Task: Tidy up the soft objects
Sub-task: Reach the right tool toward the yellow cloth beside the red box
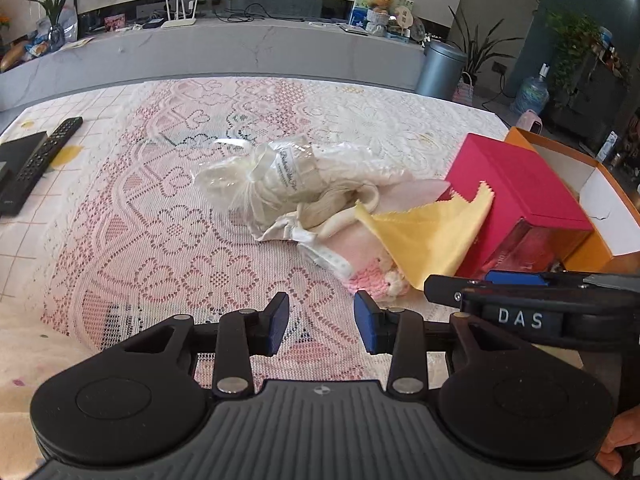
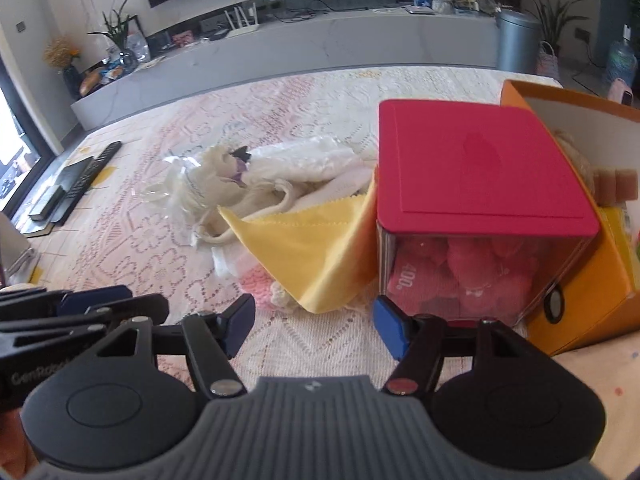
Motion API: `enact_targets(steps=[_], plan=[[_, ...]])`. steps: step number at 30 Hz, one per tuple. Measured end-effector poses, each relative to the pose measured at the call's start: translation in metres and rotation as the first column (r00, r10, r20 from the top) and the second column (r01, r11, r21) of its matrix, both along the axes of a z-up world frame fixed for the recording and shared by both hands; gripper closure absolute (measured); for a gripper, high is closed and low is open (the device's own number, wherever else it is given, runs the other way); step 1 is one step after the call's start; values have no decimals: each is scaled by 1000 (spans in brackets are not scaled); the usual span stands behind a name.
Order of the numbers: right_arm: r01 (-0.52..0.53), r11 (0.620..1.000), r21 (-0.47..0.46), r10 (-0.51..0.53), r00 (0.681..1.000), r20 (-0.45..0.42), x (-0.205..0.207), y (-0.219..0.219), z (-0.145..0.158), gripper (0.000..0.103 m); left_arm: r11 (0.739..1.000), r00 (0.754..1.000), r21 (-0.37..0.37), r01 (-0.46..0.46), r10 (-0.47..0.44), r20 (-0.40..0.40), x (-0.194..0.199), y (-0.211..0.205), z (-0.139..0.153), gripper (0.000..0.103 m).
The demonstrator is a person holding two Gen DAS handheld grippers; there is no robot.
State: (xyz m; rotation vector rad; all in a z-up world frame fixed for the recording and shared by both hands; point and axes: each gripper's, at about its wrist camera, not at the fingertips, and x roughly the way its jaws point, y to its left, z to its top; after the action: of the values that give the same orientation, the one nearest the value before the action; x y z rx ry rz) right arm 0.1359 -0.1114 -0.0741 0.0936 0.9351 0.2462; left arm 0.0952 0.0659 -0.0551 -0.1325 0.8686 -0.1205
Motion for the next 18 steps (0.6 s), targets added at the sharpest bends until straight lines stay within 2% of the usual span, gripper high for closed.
enact_targets(steps=[8,11,12,13,15,18], plan=[[62,998,13,-62,998,2,16,12,-11,40,999,1000,-41,-18,18,3,3,7,-6,58],[88,996,18,-88,996,-10,22,11,-15,51,999,1000,-48,-13,13,-3,3,7,-7,58],[90,996,18,-90,996,-12,24,10,-17,62,999,1000,-53,-10,10,-2,3,6,-7,58],[92,996,15,-91,996,-13,25,9,-18,76,998,1000,-57,-6,6,0,2,6,-7,58],[93,996,13,-93,996,-16,25,7,-20,94,998,1000,-59,-2,2,-2,2,5,-7,58],[73,997,16,-72,997,-8,21,4,-18,103,999,1000,-48,-3,3,-7,2,4,-7,58]])
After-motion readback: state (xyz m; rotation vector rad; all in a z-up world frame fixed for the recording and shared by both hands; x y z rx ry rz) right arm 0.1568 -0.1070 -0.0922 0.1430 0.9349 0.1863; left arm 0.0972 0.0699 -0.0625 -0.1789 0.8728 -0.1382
